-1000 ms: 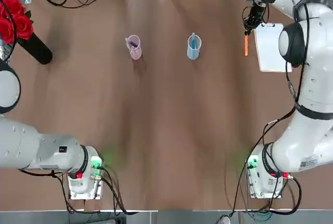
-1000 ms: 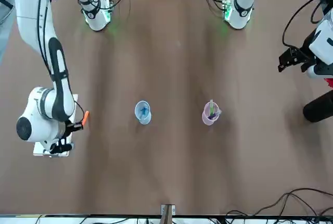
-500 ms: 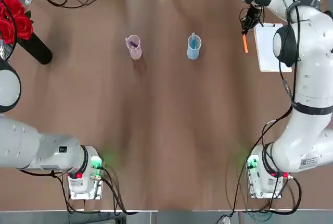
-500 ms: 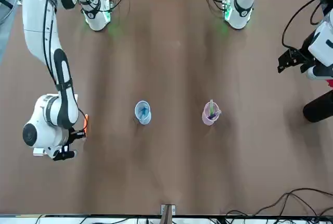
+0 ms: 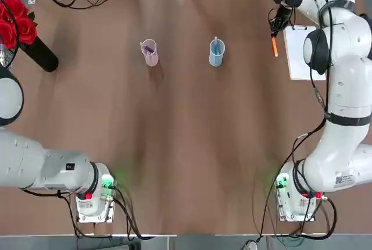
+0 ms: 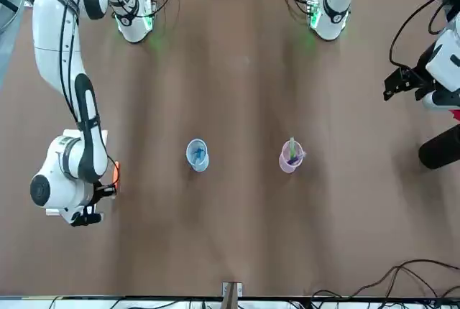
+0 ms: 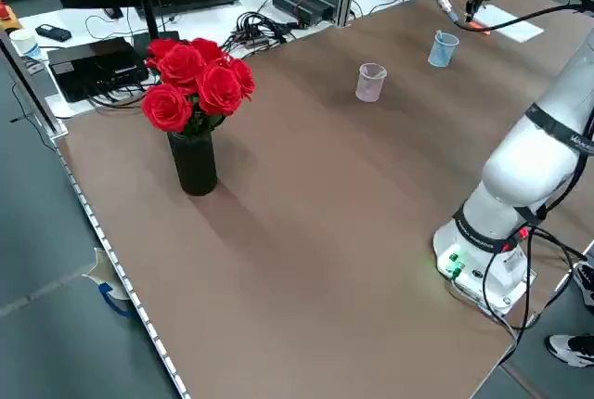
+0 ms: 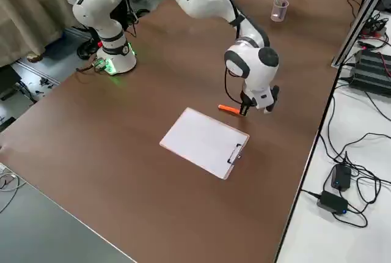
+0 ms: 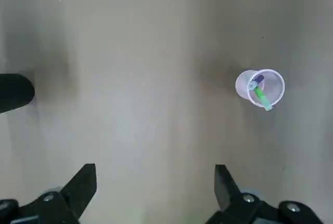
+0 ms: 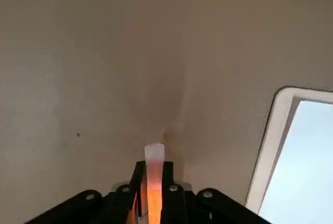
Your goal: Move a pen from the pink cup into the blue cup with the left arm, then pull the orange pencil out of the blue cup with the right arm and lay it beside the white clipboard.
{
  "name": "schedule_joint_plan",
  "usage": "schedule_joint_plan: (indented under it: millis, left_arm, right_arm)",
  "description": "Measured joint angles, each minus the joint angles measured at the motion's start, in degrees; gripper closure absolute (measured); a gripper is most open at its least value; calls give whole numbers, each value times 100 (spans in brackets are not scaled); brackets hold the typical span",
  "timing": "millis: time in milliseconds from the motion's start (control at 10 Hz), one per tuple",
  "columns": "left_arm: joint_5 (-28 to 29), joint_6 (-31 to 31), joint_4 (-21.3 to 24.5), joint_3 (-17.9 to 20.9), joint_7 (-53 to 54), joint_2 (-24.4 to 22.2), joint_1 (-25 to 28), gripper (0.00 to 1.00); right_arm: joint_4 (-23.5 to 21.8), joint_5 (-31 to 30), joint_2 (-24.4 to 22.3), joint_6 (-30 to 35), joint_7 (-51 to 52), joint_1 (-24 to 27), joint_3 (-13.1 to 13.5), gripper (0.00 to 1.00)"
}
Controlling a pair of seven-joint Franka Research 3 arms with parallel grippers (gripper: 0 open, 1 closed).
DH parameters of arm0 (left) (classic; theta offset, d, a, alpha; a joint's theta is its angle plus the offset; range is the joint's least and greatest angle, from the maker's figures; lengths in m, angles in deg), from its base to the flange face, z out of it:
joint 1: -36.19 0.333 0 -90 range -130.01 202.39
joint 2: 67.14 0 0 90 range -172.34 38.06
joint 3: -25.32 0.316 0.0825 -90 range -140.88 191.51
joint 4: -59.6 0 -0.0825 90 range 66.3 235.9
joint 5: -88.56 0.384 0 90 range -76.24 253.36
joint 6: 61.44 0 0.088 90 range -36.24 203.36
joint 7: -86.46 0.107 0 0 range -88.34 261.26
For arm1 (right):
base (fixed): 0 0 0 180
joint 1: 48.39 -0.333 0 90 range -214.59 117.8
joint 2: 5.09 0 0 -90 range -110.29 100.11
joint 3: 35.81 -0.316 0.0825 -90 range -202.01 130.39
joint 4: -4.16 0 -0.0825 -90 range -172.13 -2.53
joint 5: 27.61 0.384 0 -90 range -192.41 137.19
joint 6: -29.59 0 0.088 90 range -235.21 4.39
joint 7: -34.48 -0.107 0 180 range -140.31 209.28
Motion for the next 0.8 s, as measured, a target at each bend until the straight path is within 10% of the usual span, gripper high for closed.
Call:
schedule_joint_plan:
  millis: [400,800]
  left_arm:
    - [0,0,-1,2,0,0,0,0]
    - [0,0,-4,6,0,4,-22,0]
  right_arm:
    - [66,37,58,0,1,22,0,71]
    - [343,36,-245,345,2,-22,179,15]
